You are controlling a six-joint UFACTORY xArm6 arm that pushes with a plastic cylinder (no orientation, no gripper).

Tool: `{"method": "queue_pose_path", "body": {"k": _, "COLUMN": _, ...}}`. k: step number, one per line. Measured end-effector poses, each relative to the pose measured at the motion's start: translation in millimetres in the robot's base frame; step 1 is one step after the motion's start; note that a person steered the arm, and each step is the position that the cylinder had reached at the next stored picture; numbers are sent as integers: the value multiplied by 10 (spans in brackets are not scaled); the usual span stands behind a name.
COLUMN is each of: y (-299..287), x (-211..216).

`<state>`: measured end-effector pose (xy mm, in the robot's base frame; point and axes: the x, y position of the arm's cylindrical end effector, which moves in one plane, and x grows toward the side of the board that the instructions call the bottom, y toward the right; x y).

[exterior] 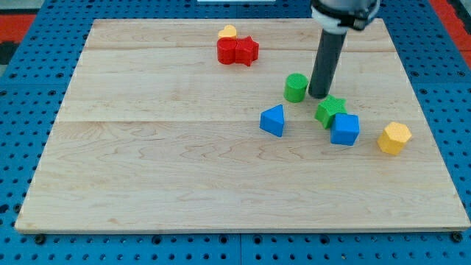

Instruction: Place the green star top of the blue cube

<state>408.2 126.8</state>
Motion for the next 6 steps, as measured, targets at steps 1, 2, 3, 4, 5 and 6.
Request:
{"method": "queue_pose_path", "body": {"k": 1, "y": -11, "x": 73}}
{"method": "queue_pose_path", "body": {"k": 2, "y": 362, "x": -137}}
{"method": "queue_pose_path", "body": {"k": 3, "y": 857, "x": 209}}
{"method": "queue_pose_path", "body": {"k": 4, "y": 397, "x": 516}}
{"method": "queue_pose_path", "body": {"k": 5, "y": 253, "x": 492}}
{"method": "queue_pose_path", "body": {"k": 6, "y": 566, "x": 7}}
